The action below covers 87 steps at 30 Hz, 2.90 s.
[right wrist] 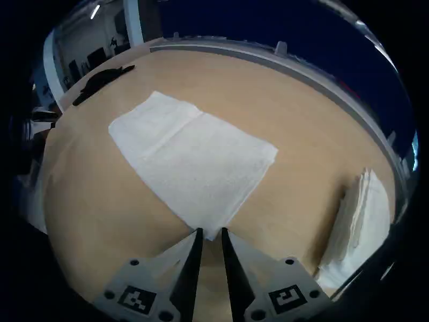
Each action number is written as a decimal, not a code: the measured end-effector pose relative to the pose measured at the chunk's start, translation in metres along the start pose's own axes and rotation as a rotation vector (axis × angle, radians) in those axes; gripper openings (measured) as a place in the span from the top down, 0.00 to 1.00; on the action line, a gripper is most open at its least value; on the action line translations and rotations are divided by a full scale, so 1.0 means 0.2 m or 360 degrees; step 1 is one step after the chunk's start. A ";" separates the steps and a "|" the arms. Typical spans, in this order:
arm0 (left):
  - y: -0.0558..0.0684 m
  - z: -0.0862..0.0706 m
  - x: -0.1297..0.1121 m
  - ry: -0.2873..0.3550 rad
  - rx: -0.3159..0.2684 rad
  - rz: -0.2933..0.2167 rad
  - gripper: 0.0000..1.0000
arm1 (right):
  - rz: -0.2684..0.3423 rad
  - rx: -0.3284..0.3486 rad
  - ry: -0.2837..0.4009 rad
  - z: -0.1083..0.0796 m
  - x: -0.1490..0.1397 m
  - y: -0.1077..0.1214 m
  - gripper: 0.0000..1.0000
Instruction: Fold towel
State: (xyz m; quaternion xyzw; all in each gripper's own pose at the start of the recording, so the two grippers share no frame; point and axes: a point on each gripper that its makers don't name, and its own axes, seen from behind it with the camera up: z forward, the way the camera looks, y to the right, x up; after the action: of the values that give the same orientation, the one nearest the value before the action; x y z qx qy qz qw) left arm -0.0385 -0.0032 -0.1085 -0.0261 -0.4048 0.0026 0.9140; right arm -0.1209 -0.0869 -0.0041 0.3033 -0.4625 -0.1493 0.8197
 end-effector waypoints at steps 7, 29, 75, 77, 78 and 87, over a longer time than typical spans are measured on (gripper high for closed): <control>0.01 0.01 0.00 -0.0003 -0.0004 -0.0003 0.08 | -0.0018 0.0013 -0.0025 0.00 -0.03 -0.02 0.72; 0.02 0.01 -0.01 -0.0007 -0.0018 0.0000 0.08 | -0.0013 -0.0005 -0.0009 0.00 0.00 -0.02 0.97; 0.01 -0.05 0.07 0.0089 -0.0058 -0.0081 0.08 | -0.0322 0.0073 0.0249 -0.13 0.80 -0.30 0.97; 0.00 -0.06 0.07 0.0094 -0.0061 -0.0093 0.08 | -0.0351 0.0096 0.0248 -0.11 0.83 -0.36 0.98; 0.00 -0.06 0.07 0.0096 -0.0062 -0.0098 0.08 | -0.0364 0.0108 0.0247 -0.09 0.84 -0.38 0.98; -0.02 -0.08 0.06 0.0104 -0.0061 -0.0134 0.08 | -0.0438 0.0232 0.0224 0.08 0.95 -0.63 0.98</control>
State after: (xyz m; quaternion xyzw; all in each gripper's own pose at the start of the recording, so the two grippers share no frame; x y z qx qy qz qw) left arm -0.0185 -0.0071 -0.1100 -0.0266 -0.3754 -0.0446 0.9254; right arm -0.0289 -0.2894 0.0493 0.4321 -0.3676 -0.2044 0.7977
